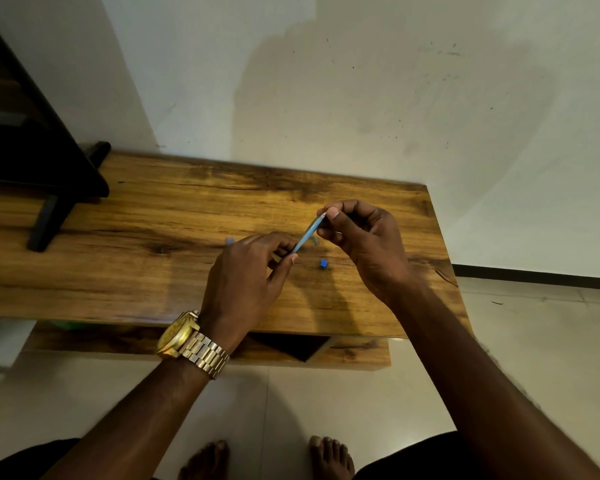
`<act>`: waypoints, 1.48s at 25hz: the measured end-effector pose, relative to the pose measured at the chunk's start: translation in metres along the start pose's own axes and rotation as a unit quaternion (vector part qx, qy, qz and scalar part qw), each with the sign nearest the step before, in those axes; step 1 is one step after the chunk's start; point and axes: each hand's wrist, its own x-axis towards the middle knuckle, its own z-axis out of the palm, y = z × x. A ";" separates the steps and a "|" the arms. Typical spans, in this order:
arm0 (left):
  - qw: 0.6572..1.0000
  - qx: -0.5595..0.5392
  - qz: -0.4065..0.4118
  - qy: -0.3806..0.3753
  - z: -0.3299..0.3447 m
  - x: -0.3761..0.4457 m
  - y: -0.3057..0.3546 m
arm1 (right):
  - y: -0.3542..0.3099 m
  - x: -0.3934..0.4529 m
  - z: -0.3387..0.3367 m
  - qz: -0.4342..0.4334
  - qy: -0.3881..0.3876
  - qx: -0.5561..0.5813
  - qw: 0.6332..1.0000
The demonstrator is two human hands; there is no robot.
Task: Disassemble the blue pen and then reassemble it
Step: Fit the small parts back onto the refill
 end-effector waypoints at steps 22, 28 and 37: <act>0.999 -0.037 -0.010 0.006 -0.005 -0.001 -0.002 | -0.004 0.007 0.001 0.000 -0.031 -0.002 1.000; 0.992 -0.094 -0.067 0.043 -0.009 0.003 -0.008 | 0.017 0.013 -0.011 -0.008 0.119 -0.474 0.872; 0.997 -0.061 -0.040 0.035 -0.006 0.003 -0.007 | 0.042 0.013 0.026 -0.044 -0.003 -0.700 0.712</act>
